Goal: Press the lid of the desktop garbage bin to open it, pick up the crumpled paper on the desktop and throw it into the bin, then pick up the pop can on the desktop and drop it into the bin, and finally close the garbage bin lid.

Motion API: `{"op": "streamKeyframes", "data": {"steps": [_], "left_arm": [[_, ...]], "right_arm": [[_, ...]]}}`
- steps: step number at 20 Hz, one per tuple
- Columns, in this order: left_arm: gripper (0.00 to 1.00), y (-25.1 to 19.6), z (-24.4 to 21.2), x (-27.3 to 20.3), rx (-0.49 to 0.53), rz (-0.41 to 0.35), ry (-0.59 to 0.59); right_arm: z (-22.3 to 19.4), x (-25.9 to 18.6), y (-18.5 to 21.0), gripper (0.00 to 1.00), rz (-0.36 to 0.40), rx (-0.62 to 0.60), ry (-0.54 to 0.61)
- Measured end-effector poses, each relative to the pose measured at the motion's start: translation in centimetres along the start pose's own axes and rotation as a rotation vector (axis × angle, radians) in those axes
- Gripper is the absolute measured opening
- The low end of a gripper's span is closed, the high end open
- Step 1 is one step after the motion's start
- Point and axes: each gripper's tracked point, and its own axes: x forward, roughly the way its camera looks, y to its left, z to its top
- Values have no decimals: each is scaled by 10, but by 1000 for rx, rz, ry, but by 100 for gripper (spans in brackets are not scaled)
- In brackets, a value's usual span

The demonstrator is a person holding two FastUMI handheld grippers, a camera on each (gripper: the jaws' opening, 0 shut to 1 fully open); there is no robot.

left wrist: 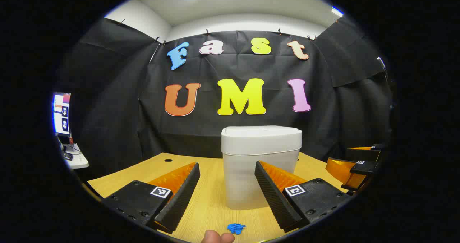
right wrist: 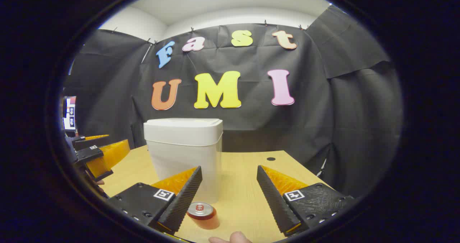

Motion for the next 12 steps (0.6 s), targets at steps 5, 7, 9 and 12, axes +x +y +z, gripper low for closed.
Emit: {"op": "streamKeyframes", "data": {"steps": [5, 7, 9, 12], "left_arm": [[99, 2, 0, 0, -6, 21, 1], [99, 0, -2, 2, -21, 10, 10], [99, 1, 2, 0, -26, 4, 2], [99, 7, 8, -2, 4, 1, -20]], "right_arm": [[11, -1, 9, 95, -1, -36, -50], [11, 0, 18, 97, 21, -35, -61], [10, 4, 28, 96, 43, -59, -62], [15, 7, 30, 95, 26, -58, -84]]}}
